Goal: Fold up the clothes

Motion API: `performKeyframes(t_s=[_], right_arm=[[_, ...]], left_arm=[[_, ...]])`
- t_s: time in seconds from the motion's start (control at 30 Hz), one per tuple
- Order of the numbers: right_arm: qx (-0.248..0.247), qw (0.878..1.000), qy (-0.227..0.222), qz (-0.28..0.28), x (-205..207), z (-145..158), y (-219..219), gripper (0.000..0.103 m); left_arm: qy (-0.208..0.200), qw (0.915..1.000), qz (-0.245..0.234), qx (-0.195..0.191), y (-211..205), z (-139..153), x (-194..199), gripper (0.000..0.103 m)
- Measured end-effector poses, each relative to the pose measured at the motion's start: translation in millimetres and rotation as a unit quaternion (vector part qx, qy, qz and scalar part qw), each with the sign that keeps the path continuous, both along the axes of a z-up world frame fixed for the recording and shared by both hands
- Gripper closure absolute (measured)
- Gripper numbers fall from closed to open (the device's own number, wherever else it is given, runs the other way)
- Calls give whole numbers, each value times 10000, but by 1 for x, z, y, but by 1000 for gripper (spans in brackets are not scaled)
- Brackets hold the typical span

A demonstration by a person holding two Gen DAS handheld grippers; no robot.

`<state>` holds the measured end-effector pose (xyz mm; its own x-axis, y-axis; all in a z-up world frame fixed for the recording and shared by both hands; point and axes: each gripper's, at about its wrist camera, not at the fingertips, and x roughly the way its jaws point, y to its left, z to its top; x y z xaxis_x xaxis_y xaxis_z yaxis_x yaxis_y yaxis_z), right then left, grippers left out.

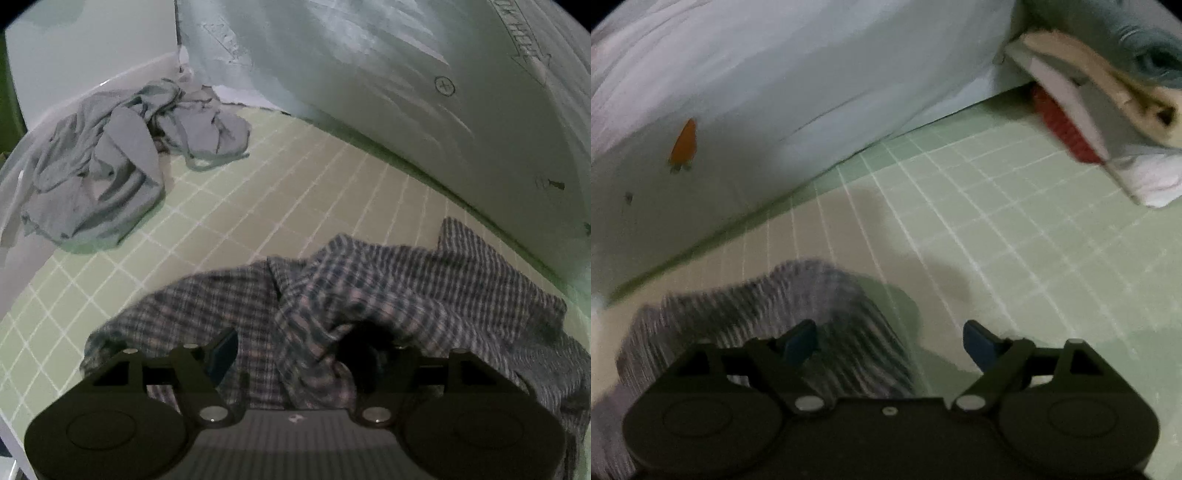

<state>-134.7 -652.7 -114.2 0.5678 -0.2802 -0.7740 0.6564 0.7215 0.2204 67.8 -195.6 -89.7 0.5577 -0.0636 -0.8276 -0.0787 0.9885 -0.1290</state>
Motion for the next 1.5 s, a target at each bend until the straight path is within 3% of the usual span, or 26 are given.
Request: performKeyframes(t_s=[0.2, 0.37, 0.43, 0.5, 0.53, 0.57, 0.63, 0.7, 0.8, 0.87, 0.93, 0.97, 1.03, 1.1, 1.2, 1.3, 1.4, 1.5], right_arm=[[119, 9995, 196, 231, -45, -16, 31, 14], [292, 9977, 180, 586, -50, -25, 47, 17], [355, 9964, 146, 757, -48, -27, 49, 28], [365, 9950, 293, 883, -46, -30, 49, 59], [278, 9940, 325, 1004, -45, -30, 48, 68], [176, 9924, 335, 1167, -45, -28, 48, 97], [-26, 9882, 354, 1492, -43, -25, 49, 101], [-608, 9819, 347, 1761, -42, -12, 44, 102], [-1379, 9799, 63, 1439, -44, 19, 17, 102], [-1891, 9770, -190, 963, -47, 39, 2, 99], [-2225, 9730, -310, 536, -49, 52, -7, 75], [-2269, 9728, -269, 374, -49, 53, -8, 54], [-2059, 9780, -107, 333, -50, 43, -4, 50], [-1555, 9871, 95, 368, -53, 25, 1, 35], [-555, 9979, 218, 252, -66, -4, 11, 30], [265, 9991, 272, 196, -76, -29, 25, 27], [-107, 9971, 642, 401, -71, -36, 45, 17], [-268, 9948, 802, 561, -68, -38, 53, 13]], left_arm=[[148, 9996, -186, -126, -7, -6, -20, 28], [191, 9980, -603, 1, -23, -11, -38, 26], [251, 9972, -702, 60, -27, -15, -45, 26], [305, 9968, -738, 94, -30, -18, -51, 26], [329, 9967, -738, 106, -30, -20, -53, 26], [352, 9968, -714, 103, -30, -21, -54, 26], [374, 9972, -644, 78, -28, -21, -56, 26], [374, 9976, -585, 81, -26, -21, -57, 26], [402, 9978, -518, 117, -24, -22, -62, 26], [440, 9978, -475, 128, -22, -23, -65, 26], [485, 9978, -437, 130, -19, -25, -67, 26], [498, 9978, -420, 130, -18, -25, -67, 26], [502, 9979, -391, 135, -18, -26, -68, 26], [480, 9981, -366, 154, -18, -25, -69, 25], [508, 9979, -379, 163, -19, -26, -69, 21], [570, 9970, -466, 218, -23, -29, -67, 21], [615, 9961, -568, 295, -27, -30, -66, 21], [654, 9958, -511, 394, -26, -32, -62, 21]])
